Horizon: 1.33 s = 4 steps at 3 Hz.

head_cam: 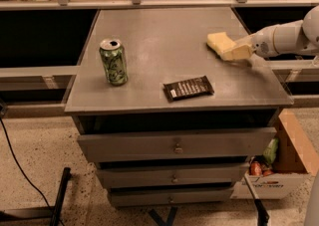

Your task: Pick sponge

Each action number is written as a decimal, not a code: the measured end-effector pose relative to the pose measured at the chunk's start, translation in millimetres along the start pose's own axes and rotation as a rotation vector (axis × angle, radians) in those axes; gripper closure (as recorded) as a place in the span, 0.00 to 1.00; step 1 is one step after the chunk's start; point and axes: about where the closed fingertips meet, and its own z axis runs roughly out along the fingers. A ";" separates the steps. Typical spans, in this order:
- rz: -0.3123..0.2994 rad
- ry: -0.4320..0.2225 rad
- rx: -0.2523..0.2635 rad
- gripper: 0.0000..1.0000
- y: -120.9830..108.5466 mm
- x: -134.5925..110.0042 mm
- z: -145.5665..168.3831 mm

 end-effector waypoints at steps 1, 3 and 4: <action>-0.083 -0.090 -0.014 1.00 8.9 -40.2 -31.5; -0.276 -0.319 -0.050 1.00 37.1 -136.1 -111.1; -0.327 -0.244 -0.074 1.00 49.3 -148.9 -111.6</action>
Offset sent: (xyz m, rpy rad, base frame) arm -0.0712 0.0168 0.2275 0.1545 -0.5034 0.2963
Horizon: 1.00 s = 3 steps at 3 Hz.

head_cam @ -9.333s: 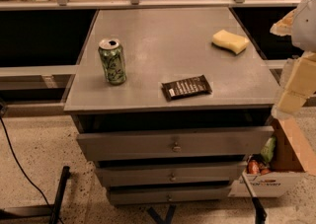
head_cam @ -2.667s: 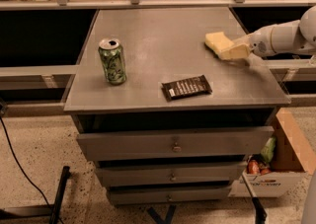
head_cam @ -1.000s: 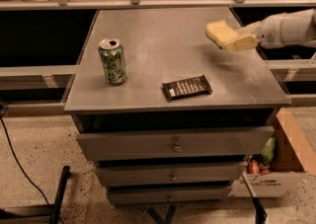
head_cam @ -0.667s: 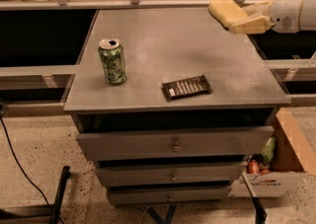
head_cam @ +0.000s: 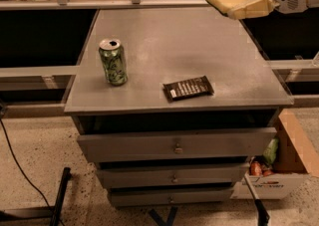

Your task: Pick sponge

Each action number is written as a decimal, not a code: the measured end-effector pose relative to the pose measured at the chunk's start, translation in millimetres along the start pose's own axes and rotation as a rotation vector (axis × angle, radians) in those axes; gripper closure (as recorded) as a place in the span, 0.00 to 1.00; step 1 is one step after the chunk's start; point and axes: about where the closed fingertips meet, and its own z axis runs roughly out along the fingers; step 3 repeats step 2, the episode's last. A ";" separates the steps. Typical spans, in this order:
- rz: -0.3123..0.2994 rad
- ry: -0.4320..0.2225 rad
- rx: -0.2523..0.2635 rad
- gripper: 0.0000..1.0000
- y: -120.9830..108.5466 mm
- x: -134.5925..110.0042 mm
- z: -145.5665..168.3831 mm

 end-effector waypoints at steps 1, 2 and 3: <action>-0.016 0.068 -0.034 1.00 4.1 -0.3 8.7; -0.017 0.073 -0.038 1.00 4.9 0.5 9.6; -0.017 0.073 -0.038 1.00 4.9 0.5 9.6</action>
Offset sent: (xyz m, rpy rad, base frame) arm 0.0016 0.0070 -0.0034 -0.0548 0.0328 0.0105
